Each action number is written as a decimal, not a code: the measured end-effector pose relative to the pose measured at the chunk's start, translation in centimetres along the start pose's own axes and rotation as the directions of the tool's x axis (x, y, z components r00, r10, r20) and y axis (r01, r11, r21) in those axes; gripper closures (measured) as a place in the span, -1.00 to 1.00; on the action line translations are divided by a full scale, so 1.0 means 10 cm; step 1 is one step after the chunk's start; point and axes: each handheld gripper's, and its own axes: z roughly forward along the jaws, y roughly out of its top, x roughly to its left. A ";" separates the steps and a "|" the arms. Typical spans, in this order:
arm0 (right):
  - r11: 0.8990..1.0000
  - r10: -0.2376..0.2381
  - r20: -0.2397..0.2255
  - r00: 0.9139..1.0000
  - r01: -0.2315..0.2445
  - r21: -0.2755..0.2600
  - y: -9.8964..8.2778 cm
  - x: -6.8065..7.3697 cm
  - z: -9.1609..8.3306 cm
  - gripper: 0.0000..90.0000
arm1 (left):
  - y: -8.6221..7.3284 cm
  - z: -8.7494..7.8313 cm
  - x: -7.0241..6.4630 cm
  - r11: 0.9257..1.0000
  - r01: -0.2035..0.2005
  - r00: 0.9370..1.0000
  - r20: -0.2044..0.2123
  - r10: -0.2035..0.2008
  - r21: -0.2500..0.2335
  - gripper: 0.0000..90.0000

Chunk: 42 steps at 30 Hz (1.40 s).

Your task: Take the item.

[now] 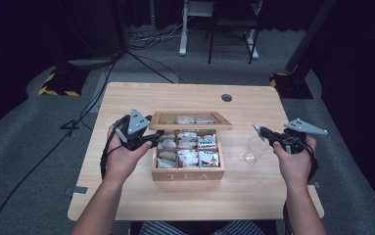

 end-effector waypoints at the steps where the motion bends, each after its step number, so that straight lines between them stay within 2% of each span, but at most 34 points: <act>1: 1.000 0.006 0.002 1.000 -0.006 0.001 -0.02 -0.01 0.00 1.00 | 0.00 0.00 0.00 1.000 0.000 1.000 0.000 0.000 0.000 -0.06; 19: 0.998 0.056 -0.010 0.998 -0.055 0.025 -0.31 -0.12 0.18 1.00 | 0.00 0.00 0.00 1.000 0.001 1.000 0.000 -0.001 0.000 -0.06; 39: 0.996 0.077 -0.009 0.997 -0.076 0.039 -0.45 -0.18 0.23 1.00 | 0.00 0.00 -0.01 1.000 0.000 1.000 -0.002 0.000 0.001 -0.06; 42: 0.995 0.084 -0.010 0.996 -0.084 0.044 -0.46 -0.19 0.24 0.82 | 0.00 0.00 -0.01 1.000 -0.001 1.000 -0.002 0.001 0.002 -0.06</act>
